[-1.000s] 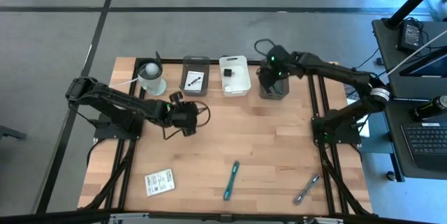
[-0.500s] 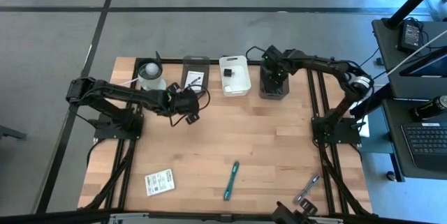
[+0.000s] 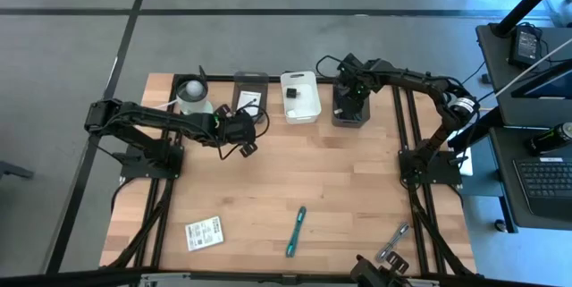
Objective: Pick and place items into bin
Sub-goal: Put the black charger cable into the right black bin
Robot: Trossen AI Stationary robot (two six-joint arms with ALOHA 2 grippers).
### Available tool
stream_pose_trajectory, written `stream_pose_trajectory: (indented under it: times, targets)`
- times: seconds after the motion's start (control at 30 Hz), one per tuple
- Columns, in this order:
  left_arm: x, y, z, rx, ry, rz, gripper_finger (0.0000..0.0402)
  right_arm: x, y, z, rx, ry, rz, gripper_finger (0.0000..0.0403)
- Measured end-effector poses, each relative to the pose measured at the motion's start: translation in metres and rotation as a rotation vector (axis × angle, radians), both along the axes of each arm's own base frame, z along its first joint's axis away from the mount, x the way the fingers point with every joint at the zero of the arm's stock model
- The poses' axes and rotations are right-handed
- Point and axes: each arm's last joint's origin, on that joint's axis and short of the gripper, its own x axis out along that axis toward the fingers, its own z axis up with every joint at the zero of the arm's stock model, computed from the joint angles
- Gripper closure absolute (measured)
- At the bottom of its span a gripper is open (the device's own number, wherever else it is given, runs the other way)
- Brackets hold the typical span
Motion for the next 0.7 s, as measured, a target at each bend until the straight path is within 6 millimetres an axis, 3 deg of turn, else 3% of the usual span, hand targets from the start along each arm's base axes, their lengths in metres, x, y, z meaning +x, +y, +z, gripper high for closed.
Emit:
stream_pose_trajectory:
  times: [0.37,0.7]
  targets:
    - [0.000,-0.001,0.000,-0.031,-0.001,-0.016,0.0277,0.006,-0.014,0.035,-0.014,-0.090,-0.007,0.0318]
    - [0.000,-0.001,-0.001,-0.039,-0.001,-0.020,0.0277,-0.007,-0.018,0.034,0.026,-0.047,-0.044,0.0220]
